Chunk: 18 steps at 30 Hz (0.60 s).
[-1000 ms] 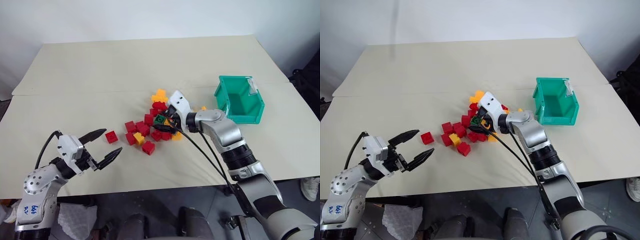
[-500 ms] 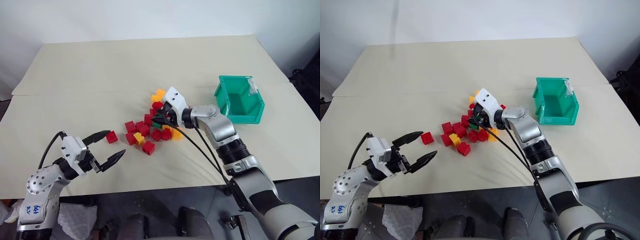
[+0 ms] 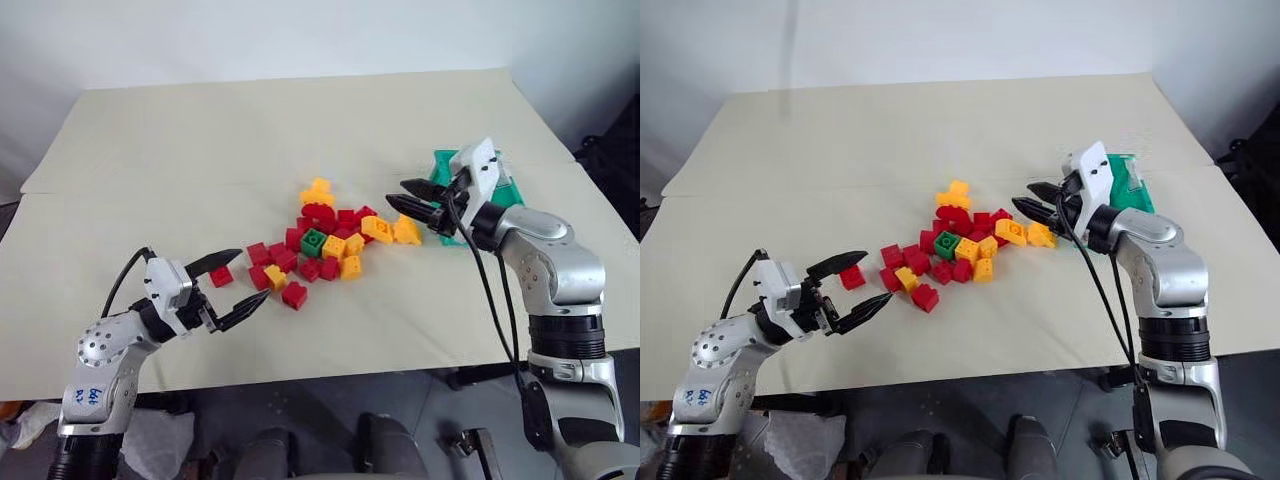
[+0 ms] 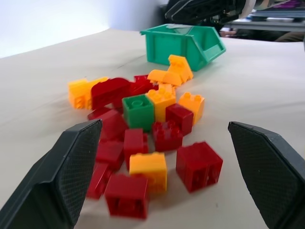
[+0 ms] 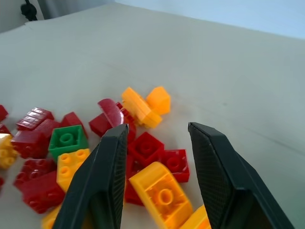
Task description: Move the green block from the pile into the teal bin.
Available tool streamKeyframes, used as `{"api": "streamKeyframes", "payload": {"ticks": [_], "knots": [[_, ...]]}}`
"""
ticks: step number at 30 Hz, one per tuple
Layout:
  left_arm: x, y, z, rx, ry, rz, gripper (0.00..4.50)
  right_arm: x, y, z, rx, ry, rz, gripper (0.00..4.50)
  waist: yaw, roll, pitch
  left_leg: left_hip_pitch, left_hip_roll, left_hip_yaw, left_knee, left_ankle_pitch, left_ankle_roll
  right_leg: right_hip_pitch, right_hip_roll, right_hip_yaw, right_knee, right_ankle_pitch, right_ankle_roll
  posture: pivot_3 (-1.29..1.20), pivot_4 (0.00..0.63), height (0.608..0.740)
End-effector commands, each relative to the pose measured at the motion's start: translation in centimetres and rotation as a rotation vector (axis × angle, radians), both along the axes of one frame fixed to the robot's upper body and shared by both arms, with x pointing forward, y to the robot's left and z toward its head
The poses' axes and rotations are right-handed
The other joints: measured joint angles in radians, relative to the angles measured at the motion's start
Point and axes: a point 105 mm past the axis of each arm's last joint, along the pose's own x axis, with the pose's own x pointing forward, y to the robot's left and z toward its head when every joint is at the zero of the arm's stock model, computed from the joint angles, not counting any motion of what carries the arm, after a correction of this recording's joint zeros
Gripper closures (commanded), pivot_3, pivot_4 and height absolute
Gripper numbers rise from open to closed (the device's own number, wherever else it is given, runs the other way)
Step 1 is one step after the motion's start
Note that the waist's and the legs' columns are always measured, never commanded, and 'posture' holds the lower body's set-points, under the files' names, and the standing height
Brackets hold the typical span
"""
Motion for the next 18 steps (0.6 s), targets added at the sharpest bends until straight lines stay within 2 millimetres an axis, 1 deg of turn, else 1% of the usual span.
{"api": "streamKeyframes", "payload": {"ticks": [1, 3, 5, 6, 7, 11, 14, 18], "knots": [[0.1, 0.0, 0.6, 0.005, -0.022, -0.010, 0.00, -1.5, 4.5, -0.8, -0.112, 0.037, 0.150, 1.21, 0.000, 0.000, 0.000, 0.000, 0.000, 0.000, 0.000, 0.000, 0.000, -0.001, 0.000, 0.000, 0.001, 0.000, 0.000, 0.00, 0.150, 0.740], [0.1, 0.0, 0.6, 0.005, -0.021, -0.011, 0.00, -1.6, 6.7, -2.0, -0.164, 0.081, 0.197, 0.52, 0.006, 0.000, 0.000, -0.001, 0.000, -0.001, 0.000, 0.000, 0.000, -0.001, 0.000, 0.000, 0.001, 0.000, 0.000, 0.00, 0.150, 0.740], [-0.2, 0.3, 0.4, 0.006, -0.017, 0.000, 0.00, -0.9, 9.1, -2.4, -0.204, 0.078, 0.210, 0.02, 0.007, 0.000, 0.000, -0.001, -0.001, -0.001, 0.000, 0.000, 0.000, -0.001, -0.001, 0.000, 0.001, 0.000, 0.000, 0.00, 0.150, 0.740], [-0.3, 0.4, 0.3, 0.006, -0.012, 0.010, 0.00, -0.5, 9.9, -2.4, -0.224, 0.071, 0.204, 0.02, 0.007, 0.000, 0.000, -0.001, -0.001, -0.001, 0.001, 0.000, 0.000, -0.001, -0.001, 0.000, 0.001, 0.000, 0.000, 0.00, 0.150, 0.740], [-0.4, 0.6, 0.1, 0.006, -0.008, 0.018, 0.00, 0.0, 10.3, -2.5, -0.242, 0.076, 0.185, 0.02, 0.006, 0.000, 0.000, -0.001, -0.001, -0.001, 0.001, 0.000, 0.000, -0.001, -0.001, 0.000, 0.001, 0.000, 0.000, 0.00, 0.150, 0.740], [-0.9, 1.1, -0.3, 0.007, 0.006, 0.047, 0.00, 0.7, 11.3, -2.7, -0.275, 0.067, 0.193, 0.02, 0.013, 0.000, 0.000, -0.003, -0.001, -0.006, 0.001, 0.000, 0.000, -0.001, -0.001, -0.002, 0.001, 0.000, 0.000, 0.00, 0.150, 0.740], [-1.2, 1.4, -0.6, 0.006, 0.009, 0.067, 0.00, 1.1, 11.4, -3.2, -0.302, 0.075, 0.188, 0.02, 0.009, 0.000, 0.000, -0.003, -0.002, -0.005, 0.001, 0.000, 0.000, -0.001, -0.001, -0.002, 0.001, 0.000, 0.000, 0.00, 0.150, 0.740], [-1.3, 1.5, -0.6, 0.002, 0.008, 0.082, 0.00, 1.6, 11.0, -3.7, -0.315, 0.087, 0.179, 0.02, 0.006, 0.000, 0.000, -0.003, -0.001, -0.005, 0.000, 0.000, 0.000, -0.001, -0.001, -0.003, 0.001, 0.000, 0.000, 0.00, 0.150, 0.740]]}}
